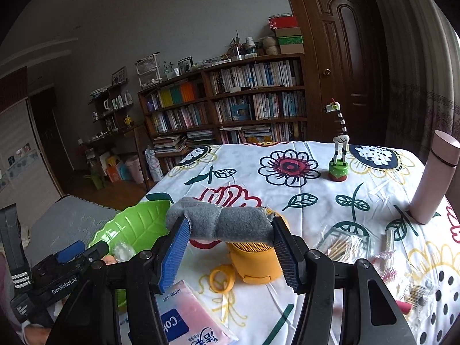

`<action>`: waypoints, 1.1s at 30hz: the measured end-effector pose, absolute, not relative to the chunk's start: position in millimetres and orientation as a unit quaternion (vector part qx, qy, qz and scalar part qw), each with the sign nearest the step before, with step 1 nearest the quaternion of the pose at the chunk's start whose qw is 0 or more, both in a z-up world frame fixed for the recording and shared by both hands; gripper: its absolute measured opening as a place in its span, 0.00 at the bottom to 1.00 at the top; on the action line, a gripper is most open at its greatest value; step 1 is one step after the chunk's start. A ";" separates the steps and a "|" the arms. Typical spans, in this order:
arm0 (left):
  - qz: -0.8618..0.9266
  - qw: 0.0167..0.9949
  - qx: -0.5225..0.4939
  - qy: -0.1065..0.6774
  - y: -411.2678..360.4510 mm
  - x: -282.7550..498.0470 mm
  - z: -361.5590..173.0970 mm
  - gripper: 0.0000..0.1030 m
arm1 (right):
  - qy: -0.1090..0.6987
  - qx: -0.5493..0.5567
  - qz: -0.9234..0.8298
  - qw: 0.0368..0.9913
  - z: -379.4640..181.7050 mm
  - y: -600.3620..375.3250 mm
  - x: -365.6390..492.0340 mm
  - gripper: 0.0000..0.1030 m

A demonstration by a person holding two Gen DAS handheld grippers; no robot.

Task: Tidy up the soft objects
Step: 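Place the bandage roll on the green plate with left gripper while right gripper carries grey fabric, then lower the grey fabric roll onto the green plate and open the right gripper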

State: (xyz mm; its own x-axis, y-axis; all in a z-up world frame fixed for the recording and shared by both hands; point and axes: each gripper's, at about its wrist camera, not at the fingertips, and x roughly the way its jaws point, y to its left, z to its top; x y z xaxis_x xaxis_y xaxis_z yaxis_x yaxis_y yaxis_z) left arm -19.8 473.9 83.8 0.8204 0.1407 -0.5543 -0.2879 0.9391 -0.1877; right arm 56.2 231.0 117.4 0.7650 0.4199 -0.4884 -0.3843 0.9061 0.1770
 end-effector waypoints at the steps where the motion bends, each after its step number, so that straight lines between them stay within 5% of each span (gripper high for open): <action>1: 0.115 0.945 -0.132 0.276 473.9 -21.3 83.8 0.77 | 0.266 0.029 0.223 0.937 117.8 237.7 56.1 0.60; 33: 0.170 0.942 -0.128 0.258 494.9 -41.2 86.6 0.83 | 0.328 -0.005 0.323 0.888 84.1 333.5 73.8 0.69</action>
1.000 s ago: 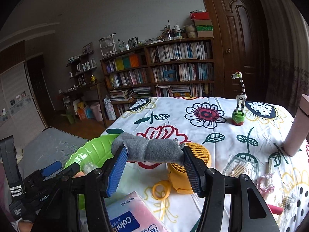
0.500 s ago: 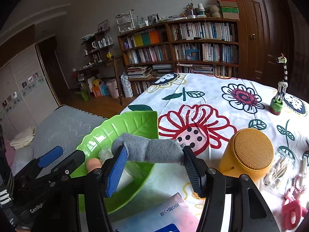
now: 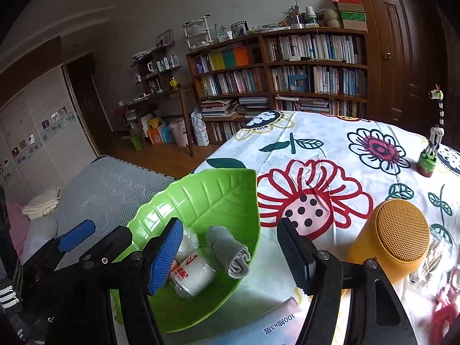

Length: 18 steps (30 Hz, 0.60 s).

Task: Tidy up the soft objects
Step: 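Lower the grey fabric roll onto the green plate and open the right gripper, then withdraw both grippers from the green plate back over the table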

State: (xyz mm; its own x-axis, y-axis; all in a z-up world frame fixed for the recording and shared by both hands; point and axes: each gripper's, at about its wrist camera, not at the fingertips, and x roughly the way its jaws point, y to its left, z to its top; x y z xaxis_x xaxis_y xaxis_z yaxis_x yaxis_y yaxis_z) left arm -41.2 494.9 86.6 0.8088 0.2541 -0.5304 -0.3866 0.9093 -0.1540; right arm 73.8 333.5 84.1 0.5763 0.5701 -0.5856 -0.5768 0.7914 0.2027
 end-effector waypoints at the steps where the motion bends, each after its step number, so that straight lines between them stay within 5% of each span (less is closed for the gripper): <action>1: 0.169 0.942 -0.129 0.259 494.8 -41.0 86.5 0.83 | 0.327 -0.006 0.322 0.888 84.3 332.6 72.2 0.69; 18: 0.160 0.942 -0.122 0.268 484.4 -41.2 85.7 0.83 | 0.311 -0.005 0.285 0.907 81.4 306.6 49.2 0.69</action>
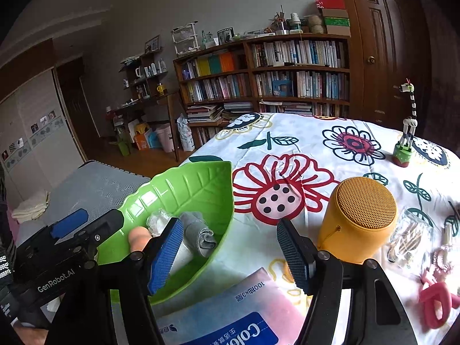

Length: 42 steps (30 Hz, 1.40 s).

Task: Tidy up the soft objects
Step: 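Withdraw both grippers from the green plate back over the table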

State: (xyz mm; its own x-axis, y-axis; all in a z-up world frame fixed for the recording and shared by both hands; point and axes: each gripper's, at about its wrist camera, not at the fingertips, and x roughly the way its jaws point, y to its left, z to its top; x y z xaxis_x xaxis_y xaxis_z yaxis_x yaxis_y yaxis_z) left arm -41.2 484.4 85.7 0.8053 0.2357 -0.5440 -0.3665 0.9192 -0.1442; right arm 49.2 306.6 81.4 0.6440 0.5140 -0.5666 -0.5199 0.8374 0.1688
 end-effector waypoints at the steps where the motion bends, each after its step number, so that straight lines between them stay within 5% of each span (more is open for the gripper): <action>1: 0.159 0.942 -0.122 0.269 483.3 -41.3 86.3 0.83 | 0.309 -0.005 0.283 0.908 82.0 305.1 47.7 0.69; 42: 0.067 0.954 -0.063 0.287 380.1 -40.5 97.8 0.83 | 0.307 0.089 0.150 0.936 66.8 148.4 19.1 0.69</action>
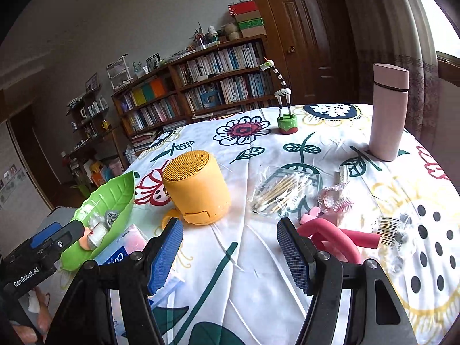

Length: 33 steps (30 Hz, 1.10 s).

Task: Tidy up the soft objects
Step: 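Withdraw both grippers from the green plate back over the table, then reach the left gripper to the pink U-shaped foam roller and close on it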

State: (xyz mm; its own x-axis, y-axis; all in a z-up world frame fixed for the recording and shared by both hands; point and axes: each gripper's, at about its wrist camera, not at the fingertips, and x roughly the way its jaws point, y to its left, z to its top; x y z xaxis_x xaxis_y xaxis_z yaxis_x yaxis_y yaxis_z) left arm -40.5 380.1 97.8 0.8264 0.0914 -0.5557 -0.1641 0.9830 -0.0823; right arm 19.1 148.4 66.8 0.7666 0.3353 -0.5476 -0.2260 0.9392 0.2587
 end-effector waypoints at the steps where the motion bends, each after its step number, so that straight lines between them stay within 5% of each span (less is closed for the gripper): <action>1: 0.065 0.953 -0.063 0.288 377.5 -39.7 97.6 0.83 | 0.307 0.090 0.147 0.936 65.8 143.8 19.3 0.69; 33: -0.009 0.943 -0.004 0.331 279.9 -3.8 72.7 0.83 | 0.344 0.117 0.044 0.931 30.0 31.7 22.3 0.76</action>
State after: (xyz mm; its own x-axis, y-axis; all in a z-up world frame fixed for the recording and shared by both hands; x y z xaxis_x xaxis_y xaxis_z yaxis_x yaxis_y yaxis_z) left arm -3.8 279.9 72.7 0.7803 -0.0196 -0.6251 0.0139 0.9998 -0.0140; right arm 22.3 31.7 30.0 0.7597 0.1619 -0.6298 -0.0011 0.9688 0.2477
